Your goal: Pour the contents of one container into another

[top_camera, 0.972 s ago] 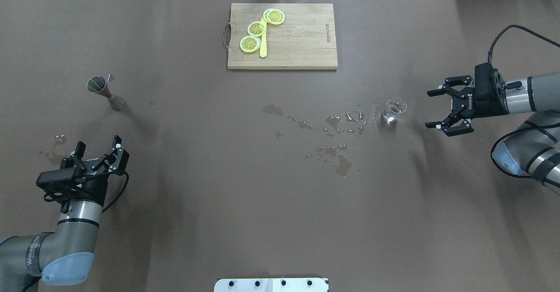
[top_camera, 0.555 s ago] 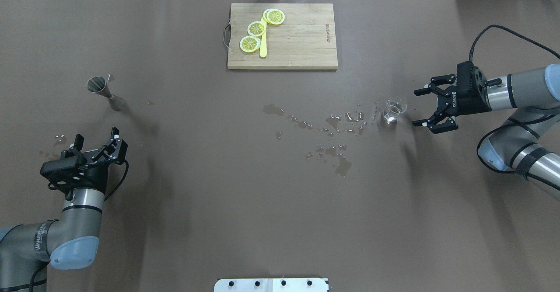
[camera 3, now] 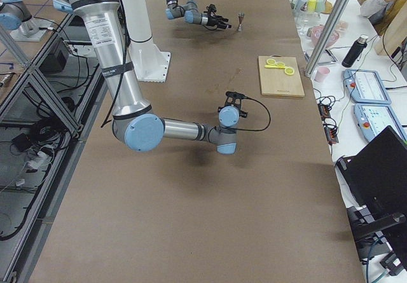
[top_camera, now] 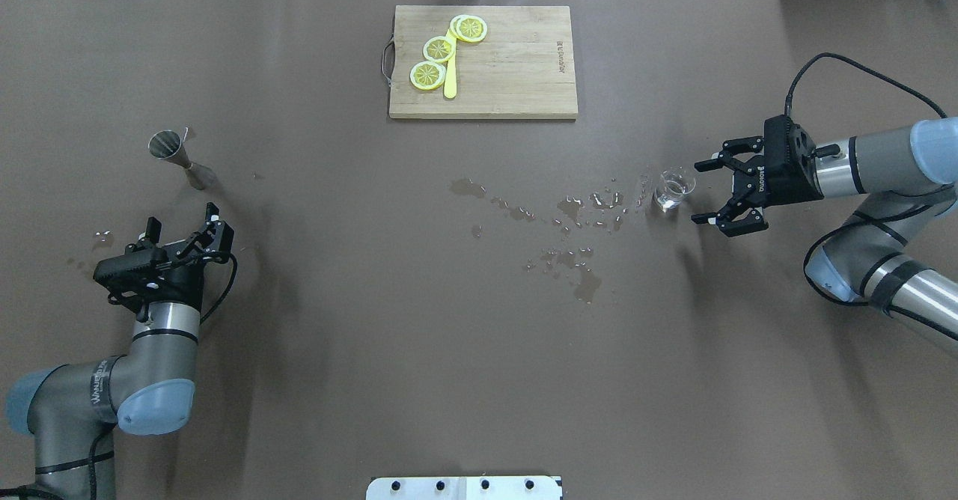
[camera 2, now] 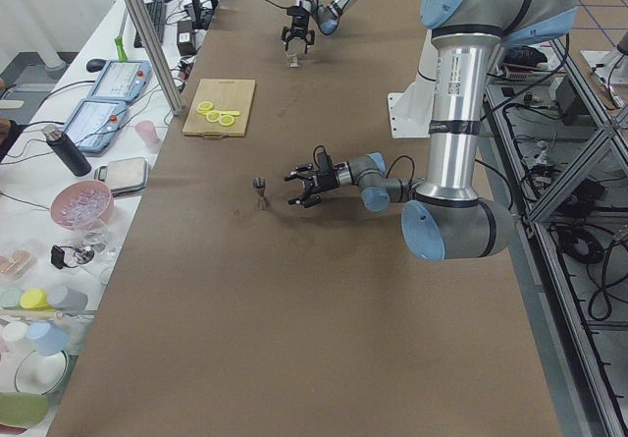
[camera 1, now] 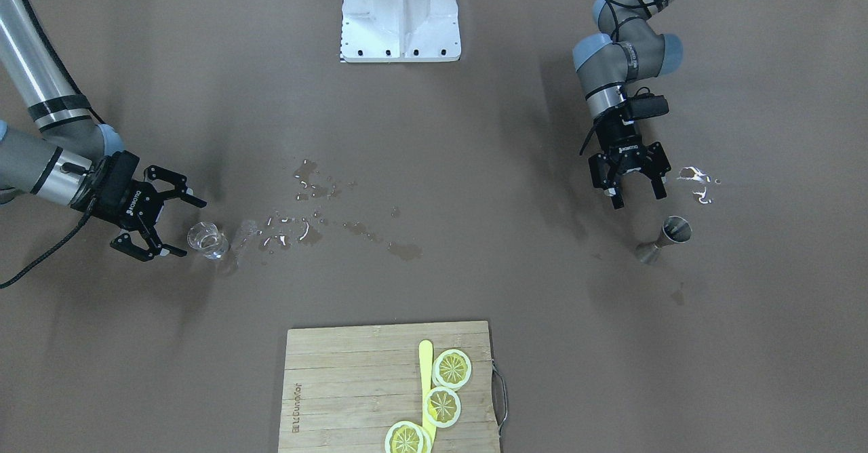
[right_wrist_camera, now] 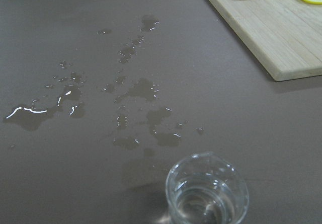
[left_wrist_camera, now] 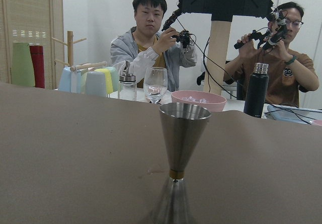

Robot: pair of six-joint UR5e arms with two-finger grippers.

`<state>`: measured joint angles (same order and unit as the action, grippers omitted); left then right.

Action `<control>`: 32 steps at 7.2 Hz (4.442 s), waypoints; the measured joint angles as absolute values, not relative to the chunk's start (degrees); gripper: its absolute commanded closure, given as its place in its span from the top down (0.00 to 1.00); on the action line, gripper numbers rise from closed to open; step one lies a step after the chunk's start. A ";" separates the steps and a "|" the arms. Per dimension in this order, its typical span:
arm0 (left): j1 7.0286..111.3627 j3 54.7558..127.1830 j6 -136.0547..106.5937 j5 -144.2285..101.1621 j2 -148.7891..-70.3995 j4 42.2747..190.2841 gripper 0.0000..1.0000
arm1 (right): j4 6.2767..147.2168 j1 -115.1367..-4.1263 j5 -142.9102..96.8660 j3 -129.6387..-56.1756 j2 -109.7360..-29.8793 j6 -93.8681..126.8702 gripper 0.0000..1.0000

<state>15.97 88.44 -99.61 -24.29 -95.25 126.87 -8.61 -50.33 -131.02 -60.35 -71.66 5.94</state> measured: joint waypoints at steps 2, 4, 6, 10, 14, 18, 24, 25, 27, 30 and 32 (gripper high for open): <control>17.44 87.83 -99.47 -24.84 -95.63 126.91 0.99 | -8.61 -49.97 -130.22 -60.03 -71.61 6.18 0.99; 18.54 86.97 -99.33 -25.23 -96.01 126.94 0.99 | -8.61 -49.93 -128.77 -59.41 -71.40 7.48 0.99; 19.16 86.82 -99.18 -25.33 -96.49 126.94 0.99 | -8.51 -49.89 -127.56 -59.10 -70.65 9.30 0.99; 19.31 87.08 -99.00 -24.72 -96.96 121.36 0.99 | -8.08 -49.17 -126.03 -58.73 -69.80 11.81 0.98; 19.66 87.78 -99.57 -24.58 -96.96 117.08 0.99 | -7.94 -48.35 -124.24 -58.71 -69.64 13.57 0.94; 19.91 88.04 -99.33 -24.19 -97.02 123.42 0.99 | -7.83 -48.06 -122.57 -58.69 -69.61 15.99 0.89; 19.85 87.50 -99.57 -23.30 -97.47 120.37 0.99 | -7.75 -47.17 -120.30 -58.70 -69.27 17.83 0.75; 19.85 87.30 -99.65 -23.41 -97.70 117.24 0.99 | -7.74 -47.00 -120.12 -58.70 -69.21 18.08 0.68; 19.97 86.97 -99.68 -23.52 -98.06 114.02 0.98 | -7.73 -46.94 -119.99 -58.69 -69.18 18.25 0.60; 21.23 86.82 -99.75 -24.35 -99.73 113.98 0.98 | -7.75 -46.93 -119.99 -58.71 -69.17 18.24 0.44; 22.97 84.91 -99.74 -26.27 -102.18 115.72 0.96 | -7.77 -46.93 -120.05 -58.79 -69.17 18.24 0.27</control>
